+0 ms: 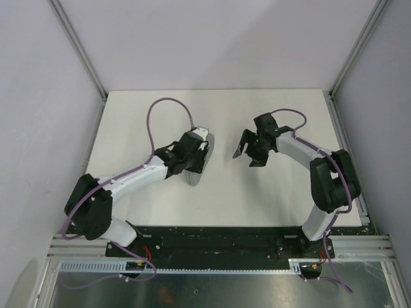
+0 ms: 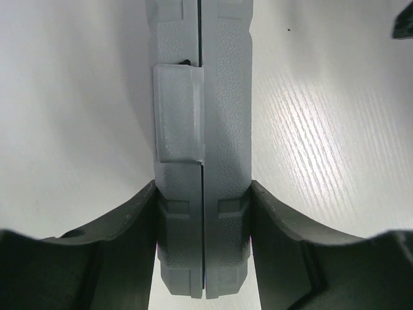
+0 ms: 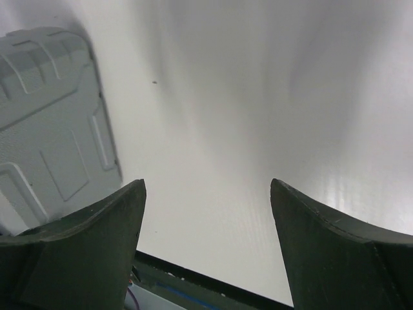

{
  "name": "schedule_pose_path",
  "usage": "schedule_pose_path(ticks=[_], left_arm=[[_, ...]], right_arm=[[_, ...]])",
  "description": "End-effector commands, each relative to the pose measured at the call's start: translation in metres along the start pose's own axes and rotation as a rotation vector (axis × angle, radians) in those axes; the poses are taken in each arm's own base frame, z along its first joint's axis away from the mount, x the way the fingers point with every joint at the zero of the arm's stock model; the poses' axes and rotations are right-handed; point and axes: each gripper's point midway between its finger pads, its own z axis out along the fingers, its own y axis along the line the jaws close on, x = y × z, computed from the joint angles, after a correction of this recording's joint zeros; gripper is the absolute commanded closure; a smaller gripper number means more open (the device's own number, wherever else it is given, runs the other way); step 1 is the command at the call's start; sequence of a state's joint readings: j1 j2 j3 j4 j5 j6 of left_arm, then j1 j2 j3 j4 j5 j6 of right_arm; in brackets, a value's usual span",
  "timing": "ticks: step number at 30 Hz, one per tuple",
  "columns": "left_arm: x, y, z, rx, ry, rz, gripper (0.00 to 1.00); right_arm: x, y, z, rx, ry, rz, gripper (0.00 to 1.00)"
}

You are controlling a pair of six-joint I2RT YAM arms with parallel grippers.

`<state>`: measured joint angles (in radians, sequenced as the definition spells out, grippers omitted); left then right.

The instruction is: Pack the tool kit

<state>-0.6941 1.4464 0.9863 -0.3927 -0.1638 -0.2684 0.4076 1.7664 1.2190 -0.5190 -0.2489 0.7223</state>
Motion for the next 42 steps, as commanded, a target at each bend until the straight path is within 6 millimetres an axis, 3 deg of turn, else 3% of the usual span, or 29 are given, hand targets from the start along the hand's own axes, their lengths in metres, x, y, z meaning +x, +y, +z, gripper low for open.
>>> schedule_pose_path(ticks=[1,11,18,24,27,29,37,42], left_arm=[[-0.029,-0.005,-0.003,-0.136,-0.085,0.135,1.00],[-0.008,-0.037,0.025,-0.367,-0.044,0.399,1.00],[0.028,-0.065,0.052,-0.395,0.011,0.444,1.00],[0.046,-0.073,0.066,-0.465,0.014,0.499,1.00],[0.051,-0.072,0.073,-0.486,0.026,0.517,0.90],[0.055,-0.074,0.076,-0.479,0.039,0.523,0.75],[0.064,-0.097,0.080,-0.362,0.078,0.485,0.26],[0.069,-0.106,0.079,-0.307,0.097,0.449,0.13]], right_arm=[[-0.012,-0.021,-0.033,0.036,-0.086,0.021,0.18],[-0.055,-0.079,-0.063,0.077,-0.195,0.156,0.19],[-0.077,-0.122,-0.075,0.089,-0.213,0.218,0.21],[-0.089,-0.131,-0.076,0.056,-0.224,0.252,0.21],[-0.092,-0.131,-0.075,0.042,-0.225,0.257,0.22],[-0.092,-0.131,-0.074,0.037,-0.220,0.259,0.21],[-0.096,-0.131,-0.073,0.005,-0.221,0.267,0.20],[-0.099,-0.128,-0.077,-0.009,-0.235,0.255,0.16]])
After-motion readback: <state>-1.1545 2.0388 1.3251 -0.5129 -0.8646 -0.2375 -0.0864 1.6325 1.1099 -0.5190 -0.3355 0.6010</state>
